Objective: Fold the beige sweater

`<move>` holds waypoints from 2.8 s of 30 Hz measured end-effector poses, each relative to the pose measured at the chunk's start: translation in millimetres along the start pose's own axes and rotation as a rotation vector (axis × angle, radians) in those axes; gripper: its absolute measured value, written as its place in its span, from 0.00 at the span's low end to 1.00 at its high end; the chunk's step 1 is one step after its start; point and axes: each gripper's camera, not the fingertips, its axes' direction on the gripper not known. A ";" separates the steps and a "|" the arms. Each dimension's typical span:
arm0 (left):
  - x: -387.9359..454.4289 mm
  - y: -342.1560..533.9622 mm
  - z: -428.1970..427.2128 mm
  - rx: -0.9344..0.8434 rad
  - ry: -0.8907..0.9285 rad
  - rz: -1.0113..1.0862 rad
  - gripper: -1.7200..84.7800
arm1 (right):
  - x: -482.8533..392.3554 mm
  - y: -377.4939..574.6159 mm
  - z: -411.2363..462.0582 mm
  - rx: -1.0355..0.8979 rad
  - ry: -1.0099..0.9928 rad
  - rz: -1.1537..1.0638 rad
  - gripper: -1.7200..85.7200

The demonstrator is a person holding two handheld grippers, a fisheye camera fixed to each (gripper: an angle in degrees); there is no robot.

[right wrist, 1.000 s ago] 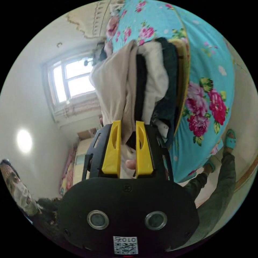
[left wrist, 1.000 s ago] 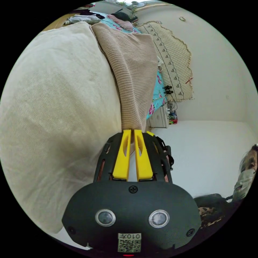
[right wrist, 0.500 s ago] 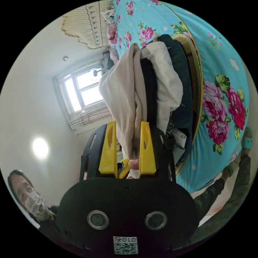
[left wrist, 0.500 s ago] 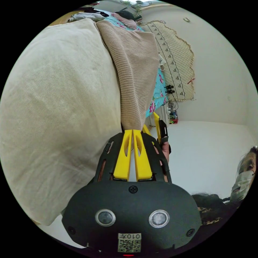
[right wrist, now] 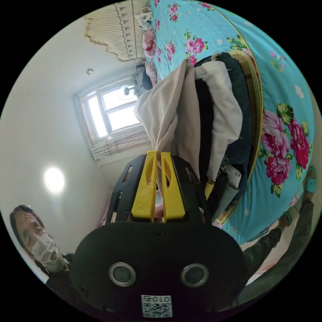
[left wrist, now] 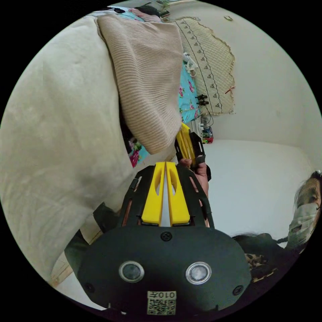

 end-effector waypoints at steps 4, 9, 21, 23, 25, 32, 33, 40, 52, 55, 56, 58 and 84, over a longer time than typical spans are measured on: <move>10.8 -7.0 9.9 0.056 -0.065 -0.009 0.04 | 1.4 -1.8 0.8 -0.011 -0.060 0.056 0.04; 25.5 -5.2 11.8 0.081 -0.198 0.037 0.09 | -4.0 -6.7 0.6 -0.011 -0.080 0.100 0.04; -27.5 7.4 -20.3 0.193 0.035 -0.048 0.21 | 6.5 -14.1 4.0 -0.071 -0.148 0.141 0.04; -34.2 -0.1 -20.8 0.216 0.116 -0.112 0.22 | 5.6 -14.3 3.8 -0.084 -0.137 0.132 0.04; -37.6 -7.8 -20.2 0.234 0.159 -0.143 0.23 | 7.4 -14.0 3.7 -0.091 -0.162 0.132 0.04; -60.7 -26.4 -7.4 0.268 0.296 -0.249 0.18 | 13.0 -14.3 6.5 -0.106 -0.163 0.140 0.05; -61.3 -26.2 -8.3 0.275 0.319 -0.250 0.17 | 15.2 -15.1 6.1 -0.110 -0.151 0.132 0.05; -32.3 -39.1 -54.8 0.268 0.324 -0.141 0.14 | 50.9 -13.7 -19.6 -0.064 -0.193 0.063 0.13; -7.7 -68.2 -82.7 0.252 0.403 -0.216 0.14 | 69.9 -42.7 41.7 -0.125 -0.403 0.162 0.19; -2.9 -77.5 -88.8 0.242 0.391 -0.209 0.14 | 66.4 -45.8 15.3 -0.015 -0.314 0.091 0.18; -3.8 -77.0 -90.0 0.239 0.378 -0.205 0.14 | 67.3 -46.0 7.4 0.000 -0.282 0.081 0.18; -10.2 -71.7 -89.2 0.231 0.353 -0.210 0.14 | 75.1 -45.2 -18.7 0.041 -0.170 0.072 0.17; -50.1 -77.4 -95.5 0.183 0.441 -0.374 0.14 | 85.1 -4.6 62.3 -0.197 0.017 0.093 0.09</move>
